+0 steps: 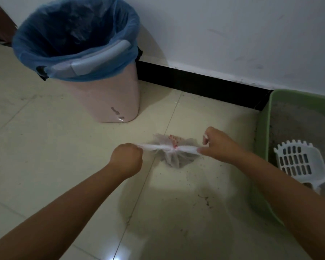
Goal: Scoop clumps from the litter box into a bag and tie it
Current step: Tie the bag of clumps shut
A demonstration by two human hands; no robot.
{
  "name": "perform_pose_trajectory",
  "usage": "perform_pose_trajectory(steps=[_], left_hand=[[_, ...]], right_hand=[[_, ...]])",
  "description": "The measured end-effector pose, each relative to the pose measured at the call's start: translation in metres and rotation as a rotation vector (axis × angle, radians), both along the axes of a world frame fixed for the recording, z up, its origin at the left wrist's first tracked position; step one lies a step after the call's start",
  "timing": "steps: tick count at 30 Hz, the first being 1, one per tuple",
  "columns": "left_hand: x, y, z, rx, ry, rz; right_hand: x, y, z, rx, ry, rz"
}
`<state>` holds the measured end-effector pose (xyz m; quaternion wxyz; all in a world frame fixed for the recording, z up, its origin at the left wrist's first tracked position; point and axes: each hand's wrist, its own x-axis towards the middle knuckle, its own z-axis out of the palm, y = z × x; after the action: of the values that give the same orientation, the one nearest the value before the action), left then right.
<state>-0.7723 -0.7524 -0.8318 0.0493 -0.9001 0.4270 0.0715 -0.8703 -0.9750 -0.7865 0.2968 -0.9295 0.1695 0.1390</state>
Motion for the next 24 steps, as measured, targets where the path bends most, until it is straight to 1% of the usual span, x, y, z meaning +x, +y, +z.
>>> perform_pose_trajectory(steps=[1,2,3,5,6,7,8,9,10,11,14,15,16,18,19,21,22,24], left_hand=[[-0.004,-0.004,0.003,0.043,0.073,0.158],[-0.006,-0.007,0.004,0.019,0.177,0.295],[-0.008,-0.01,0.004,-0.102,0.358,0.445],[-0.009,-0.022,0.006,-0.512,0.794,0.769],[-0.011,-0.03,0.007,-0.681,0.915,0.867],[-0.012,-0.038,0.012,-0.79,0.935,0.915],[-0.013,-0.046,0.016,-0.868,0.913,0.932],[-0.016,-0.053,0.022,-0.935,0.87,0.942],[-0.017,-0.06,0.029,-0.997,0.834,0.94],[-0.018,-0.064,0.035,-1.055,0.823,0.904],[-0.02,-0.074,0.046,-1.194,0.942,0.737],[-0.019,-0.078,0.044,-1.157,0.931,0.677],[-0.017,-0.083,0.041,-1.037,0.866,0.601],[-0.015,-0.095,0.037,-0.644,0.676,0.417],[-0.016,-0.1,0.037,-0.443,0.632,0.343],[-0.02,-0.108,0.036,-0.119,0.569,0.227],[-0.023,-0.112,0.035,-0.003,0.514,0.182],[-0.027,-0.118,0.031,0.099,0.391,0.124]], right_hand=[[0.0,0.004,0.001,0.007,0.041,0.026],[0.001,0.008,0.005,0.007,0.061,0.037],[0.003,0.01,0.006,-0.003,0.063,0.038],[0.005,0.011,0.011,-0.089,0.083,0.041],[0.005,0.011,0.013,-0.147,0.125,0.068],[0.005,0.012,0.014,-0.17,0.154,0.108],[0.005,0.012,0.013,-0.143,0.157,0.139],[0.005,0.013,0.014,-0.061,0.122,0.12],[0.004,0.013,0.017,0.056,0.055,0.039],[0.004,0.011,0.019,0.194,-0.042,-0.091],[0.003,-0.006,0.021,0.711,-0.321,-0.523],[0.003,-0.012,0.022,0.826,-0.376,-0.602],[0.003,-0.017,0.022,0.884,-0.413,-0.647],[0.004,-0.027,0.022,0.885,-0.47,-0.666],[0.004,-0.032,0.024,0.88,-0.502,-0.643],[0.003,-0.043,0.027,0.919,-0.548,-0.552],[0.002,-0.047,0.028,0.952,-0.555,-0.505],[0.003,-0.05,0.028,1.012,-0.548,-0.435]])
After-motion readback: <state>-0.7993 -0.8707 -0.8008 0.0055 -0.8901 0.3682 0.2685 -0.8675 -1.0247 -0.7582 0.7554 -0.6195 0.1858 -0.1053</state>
